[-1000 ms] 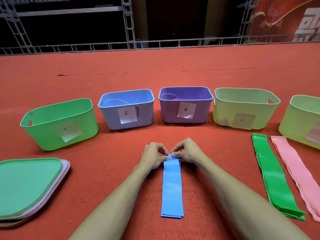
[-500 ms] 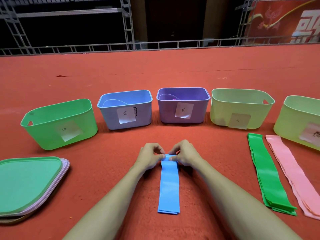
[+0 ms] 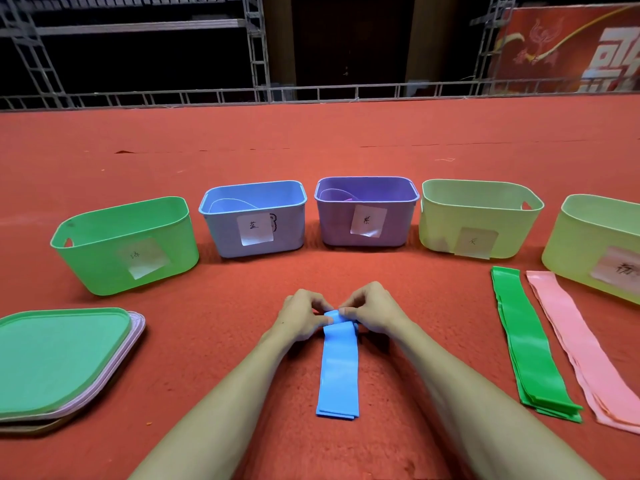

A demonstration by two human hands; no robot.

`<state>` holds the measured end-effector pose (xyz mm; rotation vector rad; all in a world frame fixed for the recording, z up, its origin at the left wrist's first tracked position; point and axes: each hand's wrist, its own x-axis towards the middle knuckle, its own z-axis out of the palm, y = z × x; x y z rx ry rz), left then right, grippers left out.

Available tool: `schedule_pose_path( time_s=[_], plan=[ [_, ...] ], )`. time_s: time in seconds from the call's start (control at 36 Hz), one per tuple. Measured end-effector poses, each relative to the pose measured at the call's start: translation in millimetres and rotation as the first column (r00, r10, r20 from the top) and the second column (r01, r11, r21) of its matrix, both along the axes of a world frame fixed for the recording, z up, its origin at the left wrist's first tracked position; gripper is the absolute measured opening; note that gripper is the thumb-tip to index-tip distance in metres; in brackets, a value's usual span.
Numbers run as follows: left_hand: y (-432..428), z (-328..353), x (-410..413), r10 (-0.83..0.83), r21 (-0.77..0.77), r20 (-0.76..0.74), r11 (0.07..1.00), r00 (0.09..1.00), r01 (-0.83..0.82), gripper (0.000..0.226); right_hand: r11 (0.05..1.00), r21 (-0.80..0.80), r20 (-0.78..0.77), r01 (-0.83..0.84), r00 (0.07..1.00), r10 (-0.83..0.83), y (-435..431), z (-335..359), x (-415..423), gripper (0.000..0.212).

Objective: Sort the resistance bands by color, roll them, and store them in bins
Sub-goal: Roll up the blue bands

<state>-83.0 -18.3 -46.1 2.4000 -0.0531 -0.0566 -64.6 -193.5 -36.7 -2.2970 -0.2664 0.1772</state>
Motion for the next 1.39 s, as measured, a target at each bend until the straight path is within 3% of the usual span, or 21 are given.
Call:
schedule_pose_path(
  time_s=[0.14, 0.39, 0.53, 0.67, 0.78, 1.0, 1.39],
  plan=[
    [-1, 0, -5, 0.004, -0.004, 0.012, 1.000, 1.000, -0.004, 0.022, 1.000, 0.008, 0.007, 0.023, 1.000, -0.023, 3, -1, -3, 0.006],
    [2, 3, -8, -0.084, -0.084, 0.003, 0.993, 0.996, 0.084, 0.013, 0.999, -0.042, 0.031, 0.000, 1.000, 0.001, 5, 1, -11, 0.013],
    [1, 5, -11, -0.051, -0.106, 0.005, 0.993, 0.999, 0.051, 0.018, 0.999, -0.047, 0.019, -0.013, 1.000, 0.014, 4, 1, -15, 0.011],
    [-4, 7, -17, -0.003, -0.087, 0.015, 0.996, 1.000, 0.005, 0.014, 0.999, -0.039, 0.003, -0.014, 1.000, 0.014, 2, 2, -18, 0.014],
    [-6, 9, -19, 0.021, -0.052, 0.009, 0.998, 1.000, -0.021, 0.013, 0.999, -0.045, -0.014, -0.013, 1.000, 0.012, 1, 6, -18, 0.001],
    [-7, 11, -25, 0.036, -0.017, 0.015, 0.999, 0.999, -0.036, 0.013, 0.996, -0.084, -0.010, 0.001, 1.000, -0.002, 2, 6, -21, 0.018],
    [-7, 18, -33, 0.002, 0.016, 0.055, 1.000, 0.998, -0.003, 0.009, 0.992, -0.123, -0.035, -0.026, 0.999, 0.022, 4, 13, -29, 0.017]
  ],
)
